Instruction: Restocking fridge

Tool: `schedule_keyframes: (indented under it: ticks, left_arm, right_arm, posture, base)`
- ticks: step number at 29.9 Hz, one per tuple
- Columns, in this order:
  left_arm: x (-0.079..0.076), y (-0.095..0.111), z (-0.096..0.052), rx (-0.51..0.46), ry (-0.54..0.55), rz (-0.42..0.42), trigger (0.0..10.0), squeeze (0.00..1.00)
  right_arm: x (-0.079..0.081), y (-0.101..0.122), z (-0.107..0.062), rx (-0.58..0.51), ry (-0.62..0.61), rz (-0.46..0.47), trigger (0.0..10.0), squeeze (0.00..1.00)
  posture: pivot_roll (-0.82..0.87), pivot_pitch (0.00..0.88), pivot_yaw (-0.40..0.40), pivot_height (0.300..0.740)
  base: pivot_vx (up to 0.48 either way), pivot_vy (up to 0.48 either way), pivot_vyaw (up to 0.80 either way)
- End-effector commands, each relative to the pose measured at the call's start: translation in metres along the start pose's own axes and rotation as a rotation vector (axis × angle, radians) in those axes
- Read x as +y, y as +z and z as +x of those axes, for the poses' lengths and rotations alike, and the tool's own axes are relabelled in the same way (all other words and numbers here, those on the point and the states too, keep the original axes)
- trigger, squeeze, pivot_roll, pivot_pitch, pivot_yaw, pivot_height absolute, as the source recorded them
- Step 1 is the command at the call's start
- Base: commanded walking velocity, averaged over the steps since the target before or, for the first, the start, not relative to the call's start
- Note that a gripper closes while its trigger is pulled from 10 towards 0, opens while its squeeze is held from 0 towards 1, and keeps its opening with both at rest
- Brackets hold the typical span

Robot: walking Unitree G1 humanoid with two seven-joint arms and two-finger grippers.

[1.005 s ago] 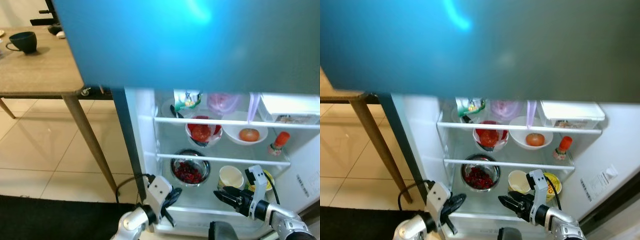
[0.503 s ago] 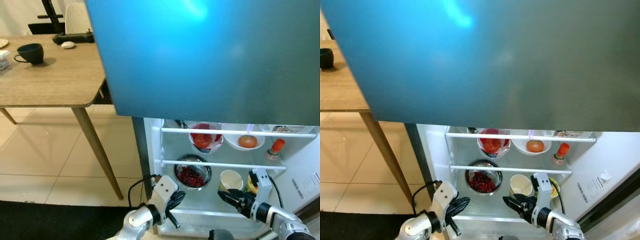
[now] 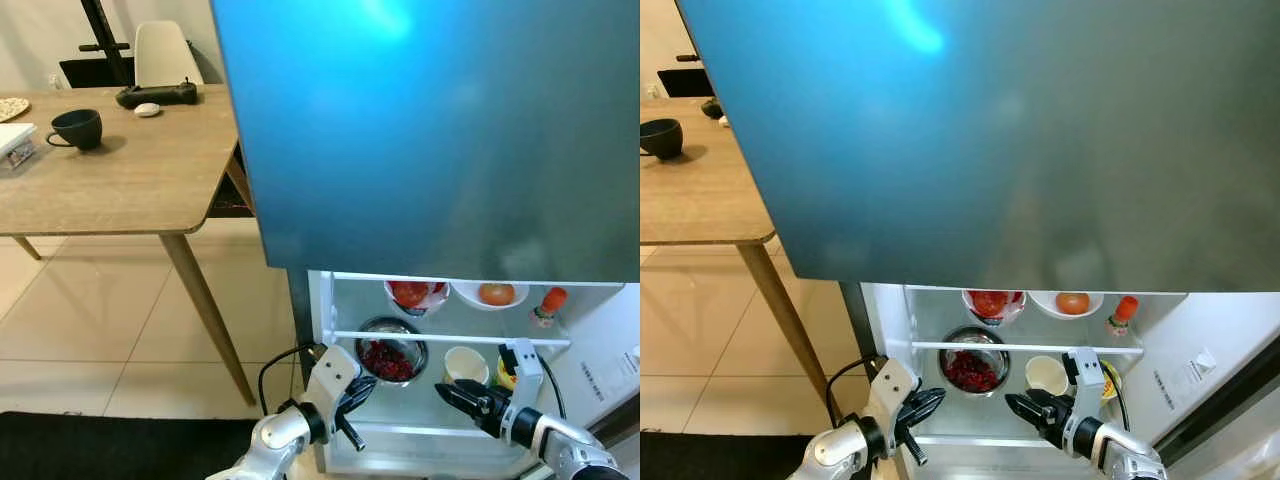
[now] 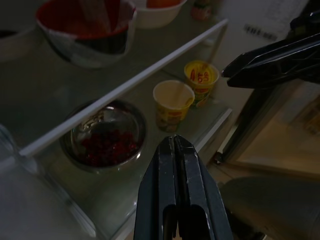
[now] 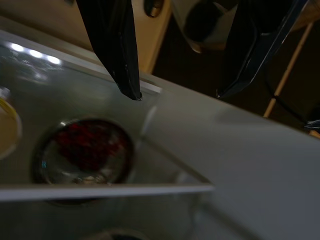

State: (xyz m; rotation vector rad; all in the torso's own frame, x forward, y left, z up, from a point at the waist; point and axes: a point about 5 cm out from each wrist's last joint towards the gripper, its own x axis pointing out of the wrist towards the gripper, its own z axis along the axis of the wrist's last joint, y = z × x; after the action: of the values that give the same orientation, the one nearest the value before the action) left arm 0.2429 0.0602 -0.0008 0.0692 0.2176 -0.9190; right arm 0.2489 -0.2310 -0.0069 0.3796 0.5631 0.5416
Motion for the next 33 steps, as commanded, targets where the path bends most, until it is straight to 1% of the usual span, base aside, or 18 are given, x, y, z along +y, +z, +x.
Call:
schedule_keyframes:
  ticks: [1,8,10,12,15,19,21,22,23,25,27,29,32,33]
  left_arm:
    - [0.007,0.019,0.009,-0.053,-0.001,0.048,10.0,0.0]
    - [0.007,0.02,0.01,-0.056,-0.01,0.053,10.0,0.0]
    - [0.006,0.02,0.01,-0.054,-0.015,0.054,10.0,0.0]
    - [0.006,0.02,0.01,-0.053,-0.017,0.054,10.0,0.0]
    - [0.005,0.018,0.009,-0.042,-0.024,0.045,10.0,0.0]
    - [0.003,0.013,0.008,-0.017,-0.034,0.025,10.0,0.0]
    - [0.003,0.012,0.008,-0.015,-0.035,0.021,10.0,0.0]
    - [0.001,0.007,0.007,0.008,-0.041,0.002,10.0,0.0]
    - [0.001,0.007,0.007,0.008,-0.041,0.002,10.0,0.0]
    - [0.0,-0.001,0.004,0.046,-0.044,-0.018,10.0,0.0]
    - [0.0,-0.003,0.002,0.056,-0.042,-0.024,10.0,0.0]
    - [0.002,-0.006,0.0,0.075,-0.03,-0.028,10.0,0.0]
    - [0.004,-0.011,-0.004,0.099,-0.011,-0.042,10.0,0.0]
    - [0.004,-0.011,-0.004,0.099,-0.011,-0.042,10.0,0.0]
  right_arm:
    - [0.001,-0.001,0.0,-0.015,0.021,0.016,10.0,0.0]
    - [0.002,-0.004,-0.001,-0.008,0.035,0.021,10.0,0.0]
    - [0.003,-0.007,-0.002,-0.002,0.043,0.028,10.0,0.0]
    - [0.003,-0.008,-0.002,0.002,0.043,0.03,10.0,0.0]
    - [0.003,-0.012,-0.003,0.017,0.044,0.035,10.0,0.0]
    - [0.001,-0.019,-0.004,0.061,-0.002,0.019,10.0,0.0]
    - [0.001,-0.019,-0.004,0.067,-0.008,0.015,10.0,0.0]
    - [0.0,-0.023,-0.005,0.08,-0.028,0.017,10.0,0.0]
    - [0.0,-0.023,-0.005,0.08,-0.028,0.017,10.0,0.0]
    - [-0.001,-0.028,-0.006,0.097,-0.053,0.029,10.0,0.0]
    - [-0.001,-0.03,-0.007,0.102,-0.06,0.033,10.0,0.0]
    - [-0.003,-0.035,-0.01,0.116,-0.103,0.045,10.0,0.0]
    - [-0.01,-0.044,-0.015,0.164,-0.228,0.049,10.0,0.0]
    - [-0.01,-0.044,-0.015,0.164,-0.228,0.049,10.0,0.0]
  posture:
    - [-0.09,0.0,-0.002,0.681]
    - [-0.1,0.0,-0.001,0.711]
    - [-0.1,0.0,-0.001,0.731]
    - [-0.1,0.0,-0.001,0.74]
    - [-0.1,0.0,-0.001,0.74]
    - [-0.1,0.0,-0.001,0.74]
    - [-0.1,0.0,-0.001,0.74]
    - [-0.1,0.0,-0.005,0.74]
    - [-0.1,0.0,-0.005,0.74]
    - [-0.1,0.0,-0.004,0.74]
    - [-0.1,0.0,-0.004,0.74]
    - [-0.1,0.0,-0.004,0.74]
    - [-0.1,0.0,-0.004,0.74]
    - [-0.1,0.0,-0.004,0.74]
  base:
    - [0.0,0.0,0.0]
    - [0.0,0.0,0.0]
    - [0.0,0.0,0.0]
    - [0.0,0.0,0.0]
    - [0.0,0.0,0.0]
    - [0.0,0.0,0.0]
    - [0.0,0.0,0.0]
    - [0.0,0.0,0.0]
    - [0.0,0.0,0.0]
    - [0.0,0.0,0.0]
    - [0.0,0.0,0.0]
    - [0.0,0.0,0.0]
    - [-0.099,0.0,0.0]
    - [-0.296,0.0,0.0]
